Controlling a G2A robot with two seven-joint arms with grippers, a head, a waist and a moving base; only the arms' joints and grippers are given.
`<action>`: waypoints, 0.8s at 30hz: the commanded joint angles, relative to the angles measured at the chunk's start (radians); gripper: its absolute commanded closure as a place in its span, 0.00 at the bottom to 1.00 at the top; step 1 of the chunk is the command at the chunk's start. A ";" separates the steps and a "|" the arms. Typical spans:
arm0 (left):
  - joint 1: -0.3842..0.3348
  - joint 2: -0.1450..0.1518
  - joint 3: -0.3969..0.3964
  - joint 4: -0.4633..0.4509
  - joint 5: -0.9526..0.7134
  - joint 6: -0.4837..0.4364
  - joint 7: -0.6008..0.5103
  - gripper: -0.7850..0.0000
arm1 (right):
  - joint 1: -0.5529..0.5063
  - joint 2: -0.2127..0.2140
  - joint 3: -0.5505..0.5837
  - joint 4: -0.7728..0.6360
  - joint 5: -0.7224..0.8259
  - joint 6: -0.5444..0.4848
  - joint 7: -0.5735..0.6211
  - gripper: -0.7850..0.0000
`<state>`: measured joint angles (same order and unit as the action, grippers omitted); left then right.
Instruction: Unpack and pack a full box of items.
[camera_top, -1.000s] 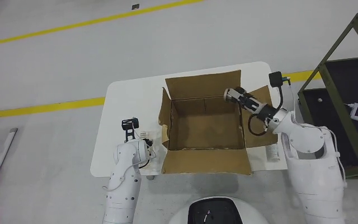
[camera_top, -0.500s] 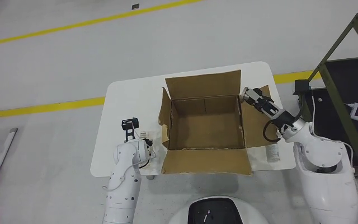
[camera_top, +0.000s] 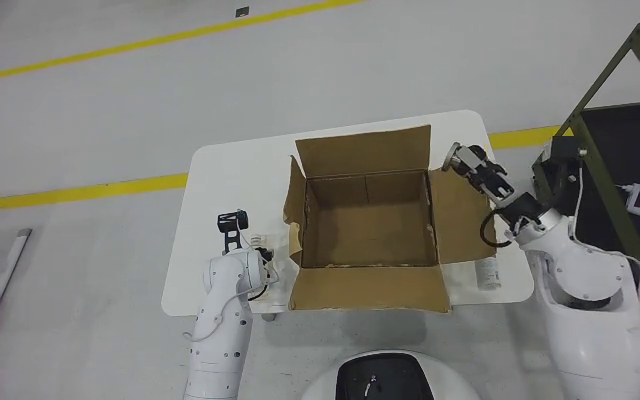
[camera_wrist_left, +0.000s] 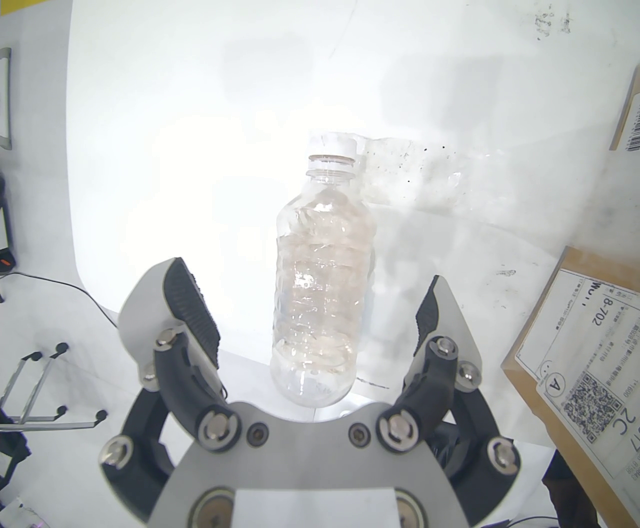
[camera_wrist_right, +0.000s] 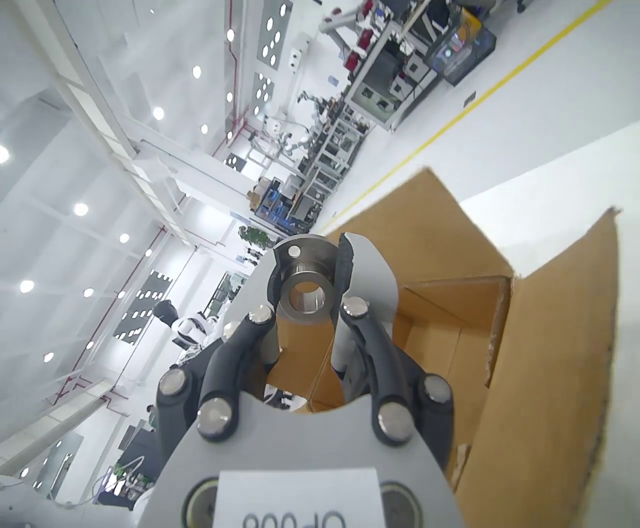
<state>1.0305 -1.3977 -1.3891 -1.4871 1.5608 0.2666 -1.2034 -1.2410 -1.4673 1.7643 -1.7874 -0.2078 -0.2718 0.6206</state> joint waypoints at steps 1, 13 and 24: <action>0.000 0.000 0.000 0.000 0.000 0.000 0.000 0.00 | 0.000 0.006 0.035 -0.007 0.006 -0.008 -0.015 1.00; 0.000 0.000 0.000 0.000 0.000 0.000 0.000 0.00 | -0.100 0.048 0.207 -0.064 -0.363 0.151 -0.115 1.00; 0.000 0.000 0.000 0.000 0.000 0.000 0.000 0.00 | -0.119 0.077 0.105 -0.010 -0.817 0.288 0.017 1.00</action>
<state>1.0305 -1.3977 -1.3891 -1.4871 1.5608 0.2666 -1.2034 -1.3662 -1.3924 1.8746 -1.8011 -0.9962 0.0149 0.6260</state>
